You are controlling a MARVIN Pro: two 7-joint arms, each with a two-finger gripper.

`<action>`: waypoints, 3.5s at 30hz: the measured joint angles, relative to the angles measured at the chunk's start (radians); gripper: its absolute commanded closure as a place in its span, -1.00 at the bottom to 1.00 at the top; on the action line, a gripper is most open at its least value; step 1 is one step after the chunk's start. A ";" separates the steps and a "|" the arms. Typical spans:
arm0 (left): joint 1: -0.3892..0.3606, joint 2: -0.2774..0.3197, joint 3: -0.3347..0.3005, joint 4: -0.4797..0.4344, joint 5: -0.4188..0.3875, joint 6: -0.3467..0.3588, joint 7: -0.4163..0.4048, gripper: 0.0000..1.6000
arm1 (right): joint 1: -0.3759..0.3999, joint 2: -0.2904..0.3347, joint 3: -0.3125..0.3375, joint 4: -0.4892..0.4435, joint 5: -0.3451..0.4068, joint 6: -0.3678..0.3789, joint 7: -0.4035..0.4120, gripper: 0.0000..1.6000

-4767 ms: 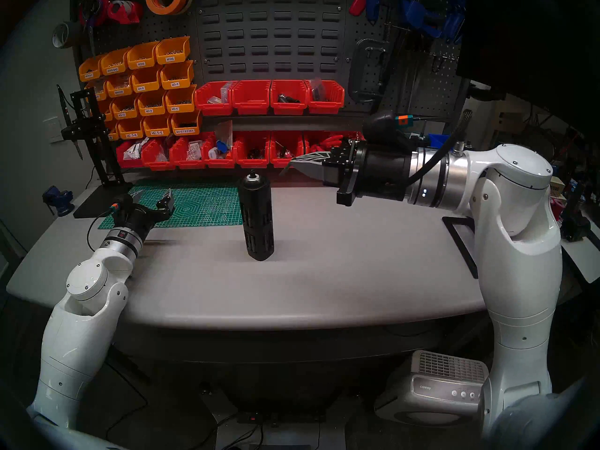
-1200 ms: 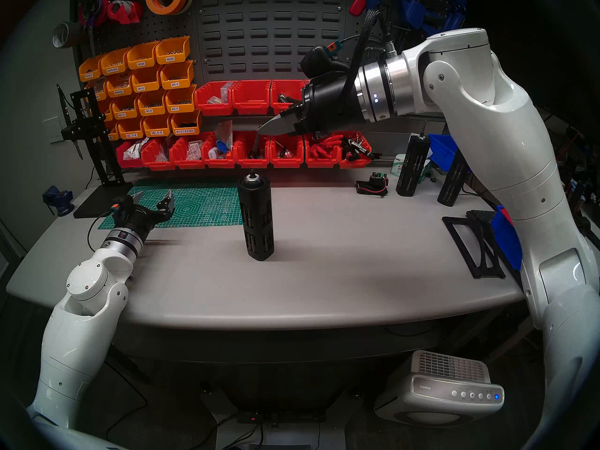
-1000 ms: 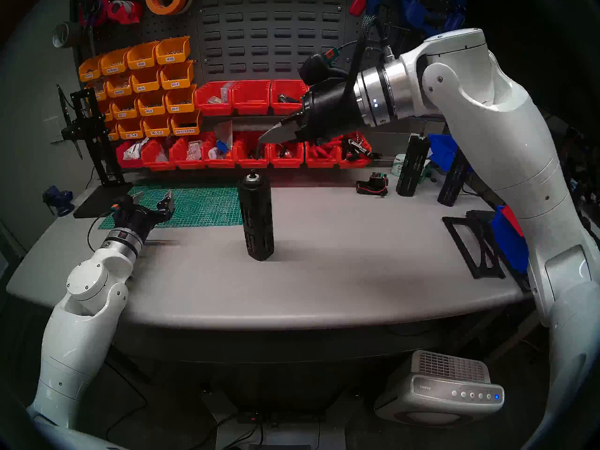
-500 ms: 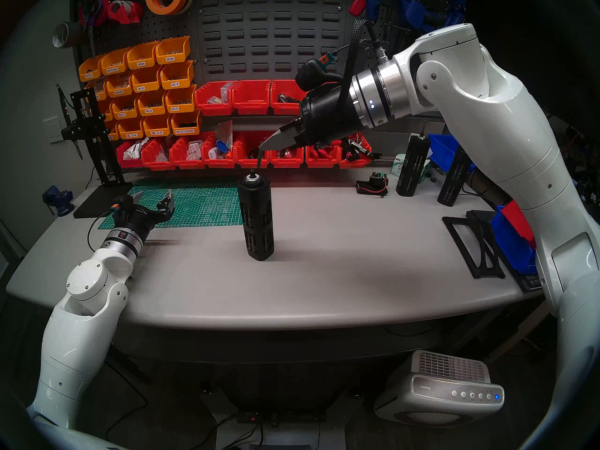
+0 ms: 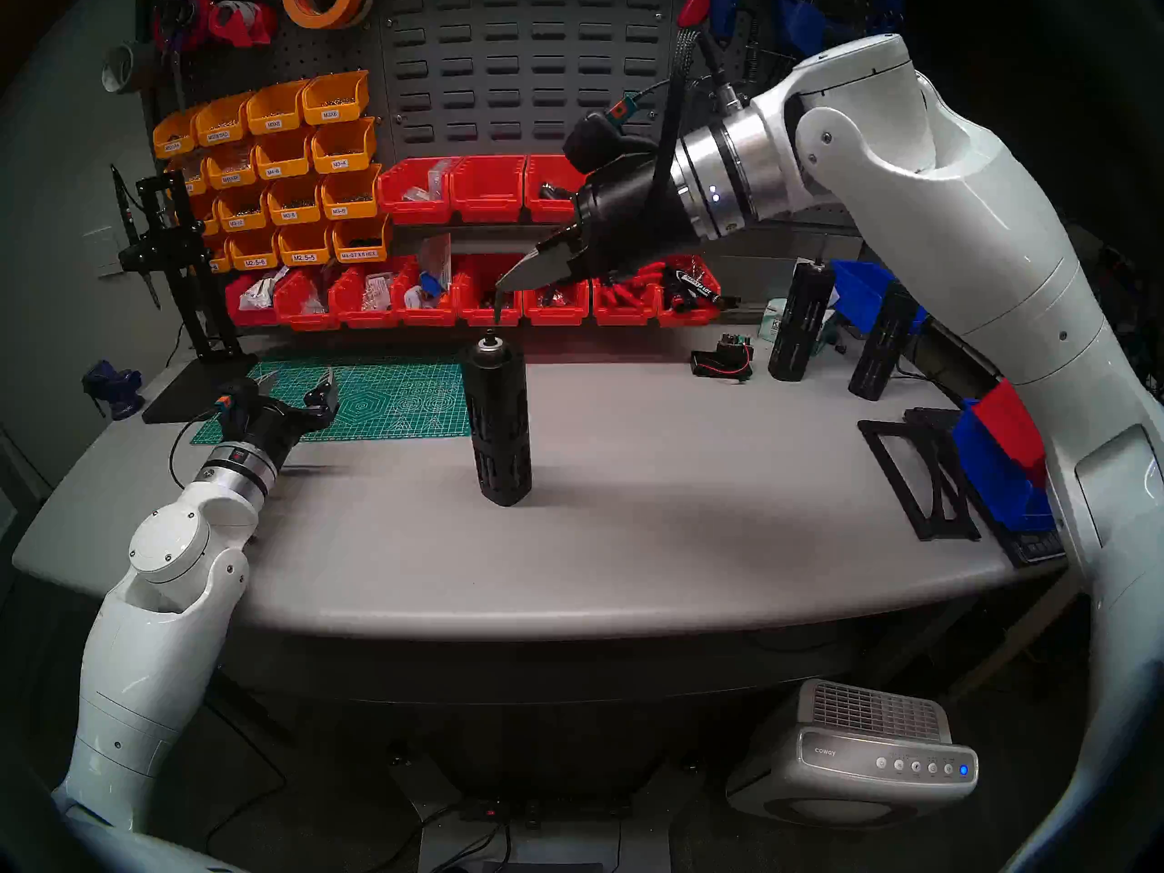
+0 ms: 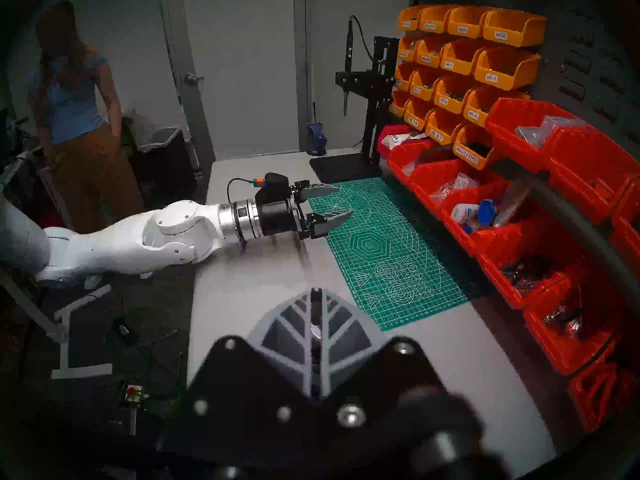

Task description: Pick a screwdriver bit and insert it into the screwdriver

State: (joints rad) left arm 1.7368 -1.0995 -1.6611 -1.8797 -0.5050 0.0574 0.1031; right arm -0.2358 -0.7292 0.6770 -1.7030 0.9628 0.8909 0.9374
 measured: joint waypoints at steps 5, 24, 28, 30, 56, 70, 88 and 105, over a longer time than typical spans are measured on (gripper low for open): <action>0.000 0.000 0.000 0.000 0.000 0.000 0.000 -1.00 | 0.030 -0.005 -0.044 0.021 -0.004 -0.024 0.025 1.00; 0.000 0.000 0.000 0.000 0.000 0.000 0.000 -1.00 | 0.147 -0.017 -0.160 0.084 -0.058 -0.112 0.115 1.00; 0.000 0.000 0.000 0.000 0.000 0.000 0.000 -1.00 | 0.165 -0.019 -0.176 0.097 -0.062 -0.130 0.133 1.00; 0.000 0.000 0.000 0.000 0.000 0.000 0.000 -1.00 | 0.174 -0.021 -0.183 0.103 -0.063 -0.139 0.142 1.00; 0.000 0.000 0.000 0.000 0.000 0.000 0.000 -1.00 | 0.293 -0.061 -0.343 0.225 -0.063 -0.269 0.275 1.00; 0.000 -0.001 0.000 0.000 0.000 -0.001 0.000 -1.00 | 0.340 -0.093 -0.387 0.289 -0.072 -0.316 0.323 1.00; 0.000 -0.001 0.000 0.000 0.000 -0.001 0.000 -1.00 | 0.371 -0.147 -0.419 0.358 -0.074 -0.363 0.372 1.00; 0.000 -0.001 0.000 -0.001 0.000 -0.001 0.000 -1.00 | 0.385 -0.173 -0.451 0.400 -0.075 -0.389 0.399 1.00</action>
State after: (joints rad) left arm 1.7368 -1.1005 -1.6615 -1.8802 -0.5047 0.0562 0.1029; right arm 0.1488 -0.9021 0.2257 -1.3032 0.8882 0.5020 1.3364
